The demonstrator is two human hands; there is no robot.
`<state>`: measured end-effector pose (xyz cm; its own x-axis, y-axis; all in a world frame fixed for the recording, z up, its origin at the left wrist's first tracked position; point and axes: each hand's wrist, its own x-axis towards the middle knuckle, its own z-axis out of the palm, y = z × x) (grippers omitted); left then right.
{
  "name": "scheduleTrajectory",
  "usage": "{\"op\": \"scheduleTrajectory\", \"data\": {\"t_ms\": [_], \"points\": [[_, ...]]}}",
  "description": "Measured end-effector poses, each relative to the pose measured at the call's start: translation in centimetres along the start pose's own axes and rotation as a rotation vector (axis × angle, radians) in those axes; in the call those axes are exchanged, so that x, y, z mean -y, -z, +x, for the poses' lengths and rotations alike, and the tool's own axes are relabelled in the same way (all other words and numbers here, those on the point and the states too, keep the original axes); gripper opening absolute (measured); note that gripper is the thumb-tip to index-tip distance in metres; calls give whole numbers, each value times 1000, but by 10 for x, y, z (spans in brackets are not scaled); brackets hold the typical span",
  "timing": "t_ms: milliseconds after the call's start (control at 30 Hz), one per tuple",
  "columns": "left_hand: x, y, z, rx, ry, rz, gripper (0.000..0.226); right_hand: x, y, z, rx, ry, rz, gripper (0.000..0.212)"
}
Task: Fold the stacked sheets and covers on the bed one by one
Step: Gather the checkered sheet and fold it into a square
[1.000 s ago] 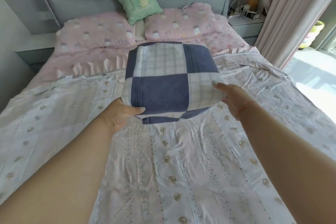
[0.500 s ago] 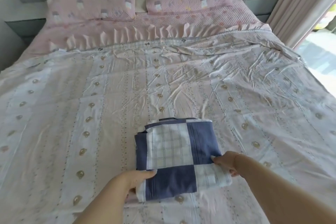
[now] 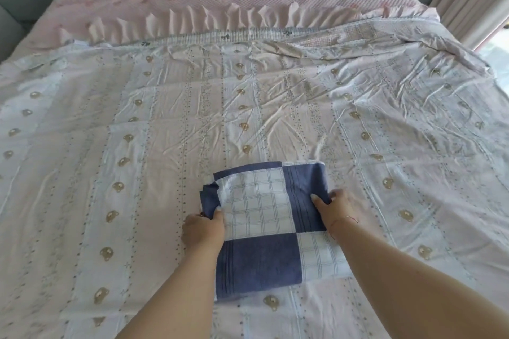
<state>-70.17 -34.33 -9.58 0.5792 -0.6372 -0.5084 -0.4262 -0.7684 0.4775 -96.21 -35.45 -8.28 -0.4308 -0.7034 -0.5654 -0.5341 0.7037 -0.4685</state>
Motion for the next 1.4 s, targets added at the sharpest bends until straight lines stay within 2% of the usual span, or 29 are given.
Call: {"op": "scheduleTrajectory", "data": {"t_ms": [67,167,267,467,600,733,833,900,1033,1100,1267,1400], "points": [[1,-8,2,98,100,-126,61,-3,-9,4,80,-164,84,70],[5,-8,-3,192,47,-236,31,-13,-12,5,168,-210,164,83],[8,6,-10,174,-8,-252,38,-13,-5,-3,200,-184,207,83],[-2,50,-43,147,-1,-312,37,9,21,-41,246,-112,249,73],[-22,105,-74,105,-20,-419,34,51,50,-72,262,-17,301,72],[-34,177,-115,50,-43,-557,21,106,84,-110,294,140,314,67],[-29,229,-147,44,22,-627,40,141,99,-142,349,235,355,62],[-17,260,-168,27,35,-687,50,159,102,-168,381,287,361,61],[25,317,-214,-77,55,-794,19,184,93,-233,480,373,322,51],[52,343,-231,-129,52,-862,11,191,86,-269,529,404,300,44],[134,403,-275,-202,58,-988,18,195,58,-370,611,511,265,34],[208,447,-304,-273,75,-1060,23,194,17,-449,671,579,221,36]]}}
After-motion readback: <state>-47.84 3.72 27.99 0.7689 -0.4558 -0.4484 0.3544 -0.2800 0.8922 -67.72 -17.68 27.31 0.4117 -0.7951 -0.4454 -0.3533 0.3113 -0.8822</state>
